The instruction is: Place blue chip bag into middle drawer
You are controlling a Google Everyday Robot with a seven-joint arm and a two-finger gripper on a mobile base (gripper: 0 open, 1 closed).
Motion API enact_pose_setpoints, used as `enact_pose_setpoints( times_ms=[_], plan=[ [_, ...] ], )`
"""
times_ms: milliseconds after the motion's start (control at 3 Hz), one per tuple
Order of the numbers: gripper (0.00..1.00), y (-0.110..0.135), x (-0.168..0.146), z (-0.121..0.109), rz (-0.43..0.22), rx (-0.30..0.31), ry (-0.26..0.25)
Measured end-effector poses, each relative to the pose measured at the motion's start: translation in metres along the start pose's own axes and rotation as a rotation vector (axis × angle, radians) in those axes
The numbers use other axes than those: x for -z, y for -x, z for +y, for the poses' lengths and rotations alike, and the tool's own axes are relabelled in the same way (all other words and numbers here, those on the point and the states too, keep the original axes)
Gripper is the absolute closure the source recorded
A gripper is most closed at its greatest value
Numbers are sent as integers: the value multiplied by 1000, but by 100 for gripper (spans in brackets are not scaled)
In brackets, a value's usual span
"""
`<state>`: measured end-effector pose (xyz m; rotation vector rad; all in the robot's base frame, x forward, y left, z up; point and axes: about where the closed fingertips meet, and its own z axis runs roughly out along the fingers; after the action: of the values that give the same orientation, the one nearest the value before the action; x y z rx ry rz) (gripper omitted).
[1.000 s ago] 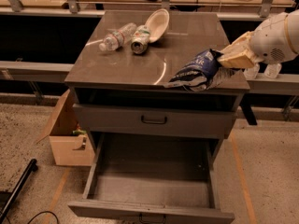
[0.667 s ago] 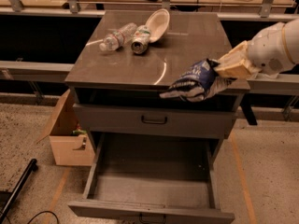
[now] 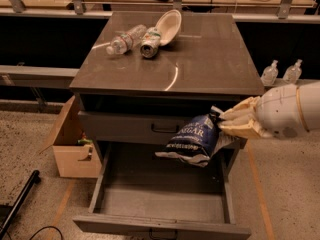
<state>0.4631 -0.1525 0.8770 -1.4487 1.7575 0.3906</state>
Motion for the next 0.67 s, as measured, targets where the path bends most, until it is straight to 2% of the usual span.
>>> enact_pose_setpoints(
  times_ms=[333,667],
  plan=[
    [100,-23,-32,43,2,35,34],
    [100,-53,-75,66,23,44,58]
  ],
)
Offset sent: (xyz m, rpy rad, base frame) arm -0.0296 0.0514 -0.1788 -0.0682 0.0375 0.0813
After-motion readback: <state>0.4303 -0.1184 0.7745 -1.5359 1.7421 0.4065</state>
